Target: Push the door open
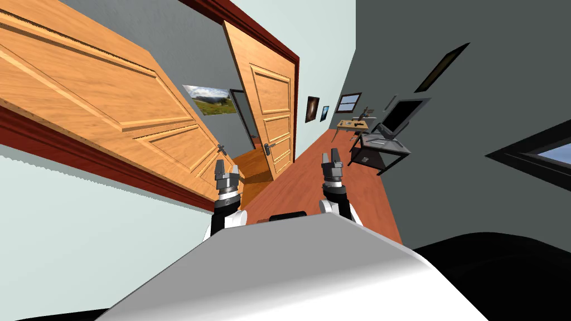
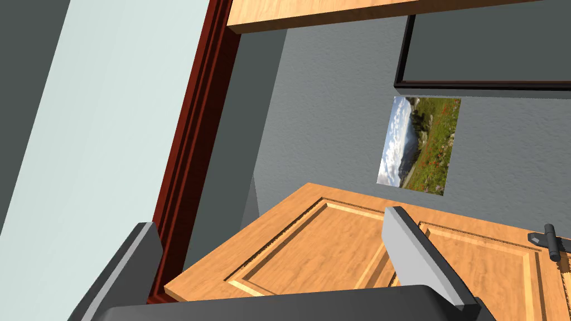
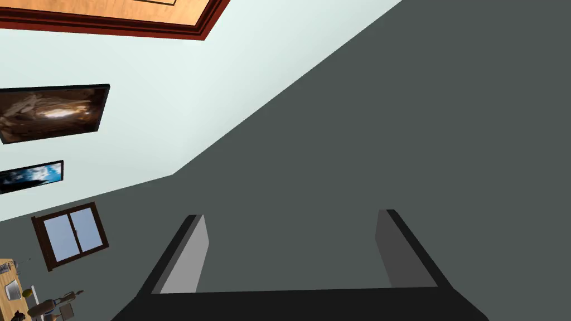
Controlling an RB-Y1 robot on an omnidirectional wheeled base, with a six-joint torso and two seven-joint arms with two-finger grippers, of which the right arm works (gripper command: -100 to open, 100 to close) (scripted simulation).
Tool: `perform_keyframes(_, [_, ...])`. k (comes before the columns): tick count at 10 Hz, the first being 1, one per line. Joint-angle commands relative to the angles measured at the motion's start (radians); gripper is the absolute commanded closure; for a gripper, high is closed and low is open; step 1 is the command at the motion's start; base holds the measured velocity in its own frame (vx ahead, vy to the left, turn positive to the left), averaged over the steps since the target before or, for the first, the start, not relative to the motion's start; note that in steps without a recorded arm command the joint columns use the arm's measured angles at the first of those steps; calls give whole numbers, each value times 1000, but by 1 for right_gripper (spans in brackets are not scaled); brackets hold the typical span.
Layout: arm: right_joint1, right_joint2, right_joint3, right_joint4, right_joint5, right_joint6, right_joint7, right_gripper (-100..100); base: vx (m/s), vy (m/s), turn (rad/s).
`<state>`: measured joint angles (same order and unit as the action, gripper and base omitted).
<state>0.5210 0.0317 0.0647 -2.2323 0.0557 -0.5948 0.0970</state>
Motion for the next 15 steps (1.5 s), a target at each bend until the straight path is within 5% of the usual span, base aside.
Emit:
perform_keyframes(1, [-23, -10, 5, 36, -2, 2, -5, -100, 91, 74, 56])
perform_keyframes(15, [-248, -67, 52, 377, -22, 20, -56, -100, 74, -30, 51])
